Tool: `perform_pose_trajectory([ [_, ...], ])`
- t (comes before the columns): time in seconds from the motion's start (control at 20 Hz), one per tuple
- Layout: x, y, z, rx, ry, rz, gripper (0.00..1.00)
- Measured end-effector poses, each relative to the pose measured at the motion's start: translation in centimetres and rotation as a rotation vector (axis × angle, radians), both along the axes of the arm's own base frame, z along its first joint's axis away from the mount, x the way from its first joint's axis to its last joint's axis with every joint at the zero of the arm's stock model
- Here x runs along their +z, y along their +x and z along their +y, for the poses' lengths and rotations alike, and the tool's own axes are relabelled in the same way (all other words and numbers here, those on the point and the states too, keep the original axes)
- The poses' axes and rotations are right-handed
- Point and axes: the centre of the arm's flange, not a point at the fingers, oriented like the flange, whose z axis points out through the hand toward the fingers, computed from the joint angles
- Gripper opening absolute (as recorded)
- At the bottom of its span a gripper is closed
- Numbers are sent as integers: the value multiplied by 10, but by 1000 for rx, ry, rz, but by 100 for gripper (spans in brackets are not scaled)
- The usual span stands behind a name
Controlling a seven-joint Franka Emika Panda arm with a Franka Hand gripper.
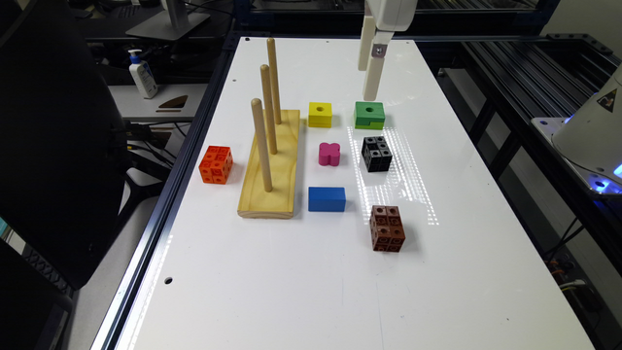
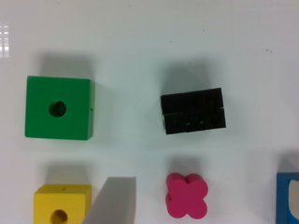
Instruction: Pick up pink flower.
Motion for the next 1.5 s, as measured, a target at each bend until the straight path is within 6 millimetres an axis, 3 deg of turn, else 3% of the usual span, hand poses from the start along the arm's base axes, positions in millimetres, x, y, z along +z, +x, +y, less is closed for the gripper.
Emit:
perform_pose_trajectory([
  [0.7,5,12,0,0,1,-15,100],
  [1.05,-19,20,0,0,3,-5,100],
  [1.5,-24,22,0,0,4,1,100],
])
